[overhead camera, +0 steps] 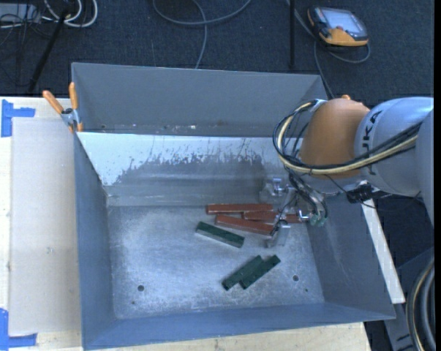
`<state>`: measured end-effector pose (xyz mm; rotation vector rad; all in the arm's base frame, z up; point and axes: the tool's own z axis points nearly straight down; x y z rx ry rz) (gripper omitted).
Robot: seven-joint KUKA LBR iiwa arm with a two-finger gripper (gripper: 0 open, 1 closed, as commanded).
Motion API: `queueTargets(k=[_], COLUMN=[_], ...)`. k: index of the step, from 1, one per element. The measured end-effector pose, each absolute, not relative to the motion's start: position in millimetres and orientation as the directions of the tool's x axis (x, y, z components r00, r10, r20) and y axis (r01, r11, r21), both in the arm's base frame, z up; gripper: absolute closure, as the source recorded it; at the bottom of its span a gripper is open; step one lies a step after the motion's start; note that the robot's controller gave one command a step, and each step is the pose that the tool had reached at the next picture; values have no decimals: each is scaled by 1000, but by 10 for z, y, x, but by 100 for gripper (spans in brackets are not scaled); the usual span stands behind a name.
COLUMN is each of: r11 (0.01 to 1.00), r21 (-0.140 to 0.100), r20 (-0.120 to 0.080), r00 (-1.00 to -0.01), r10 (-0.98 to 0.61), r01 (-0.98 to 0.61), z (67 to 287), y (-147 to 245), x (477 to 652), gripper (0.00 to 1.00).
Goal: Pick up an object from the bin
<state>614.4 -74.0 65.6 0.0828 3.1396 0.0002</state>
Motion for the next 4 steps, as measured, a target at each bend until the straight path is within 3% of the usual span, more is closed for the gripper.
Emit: queueTargets(k=[1, 2, 3, 4], r11=[999, 999, 999, 999], r21=[0, 0, 0, -1], r20=[-1, -2, -4, -6], r00=[-999, -999, -999, -999], r10=[52, 52, 51, 51], r01=[52, 52, 51, 51], z=[656, 663, 1016, 1607], y=[-738, -739, -738, -740], x=[6145, 6151, 6160, 6177], gripper=[0, 100, 100, 100])
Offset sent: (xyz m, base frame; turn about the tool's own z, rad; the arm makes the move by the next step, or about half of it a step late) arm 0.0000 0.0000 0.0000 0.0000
